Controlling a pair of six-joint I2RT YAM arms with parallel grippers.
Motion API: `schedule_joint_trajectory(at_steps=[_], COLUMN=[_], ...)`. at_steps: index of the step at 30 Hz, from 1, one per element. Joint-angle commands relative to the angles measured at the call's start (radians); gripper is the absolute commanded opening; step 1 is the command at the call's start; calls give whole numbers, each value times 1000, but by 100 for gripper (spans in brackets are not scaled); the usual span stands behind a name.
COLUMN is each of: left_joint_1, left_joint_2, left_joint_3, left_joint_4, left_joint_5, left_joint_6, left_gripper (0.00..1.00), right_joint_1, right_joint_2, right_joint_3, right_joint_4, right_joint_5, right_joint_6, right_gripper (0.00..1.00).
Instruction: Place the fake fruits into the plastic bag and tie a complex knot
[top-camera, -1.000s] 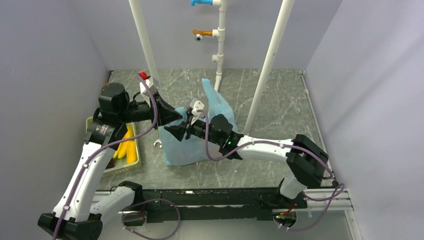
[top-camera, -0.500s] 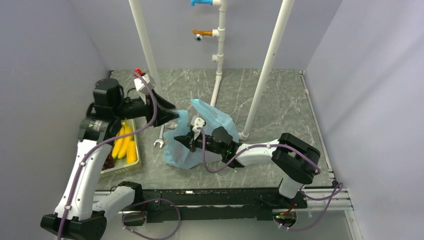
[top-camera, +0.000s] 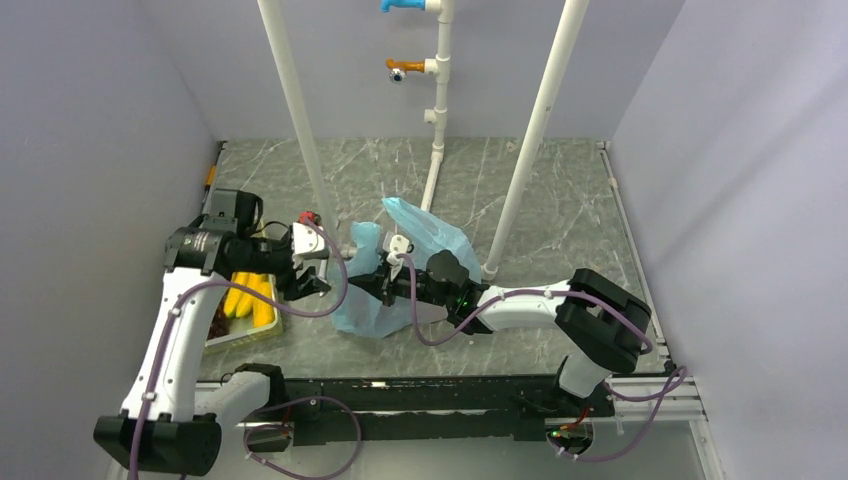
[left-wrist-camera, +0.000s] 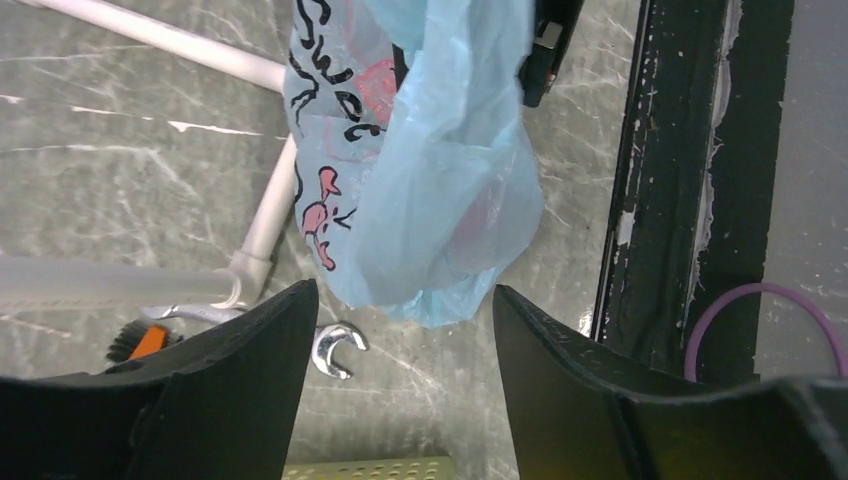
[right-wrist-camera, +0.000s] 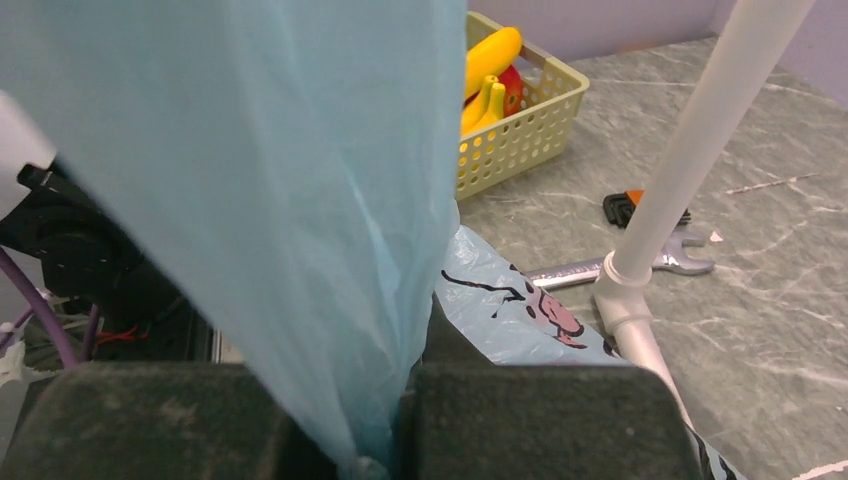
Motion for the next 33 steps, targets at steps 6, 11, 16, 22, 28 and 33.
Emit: schedule_joint_trajectory(at_steps=[6, 11, 16, 22, 28, 33], left_joint_1=[-133, -204, -233, -241, -215, -23], left_joint_2=[108, 71, 39, -28, -45, -17], left_joint_3=[38, -60, -168, -240, -136, 19], left_joint_4=[140, 440, 720, 954, 765, 311], left_joint_5=[125, 178, 270, 309, 315, 313], left_joint_6=[-120, -477, -797, -1048, -898, -459], left_gripper=[1, 0, 0, 0, 0, 60], right_joint_1=[-7, -7, -8, -12, -15, -23], right_joint_2=[-21, 16, 76, 116, 142, 130], right_joint_3=[41, 74, 118, 91, 50, 46], right_joint_4=[27, 70, 95, 123, 112, 91], right_joint_5=[-70, -84, -80, -88, -67, -50], right_joint_6=[18, 44, 49, 38, 10, 14], right_gripper=[30, 55, 55, 40, 0, 0])
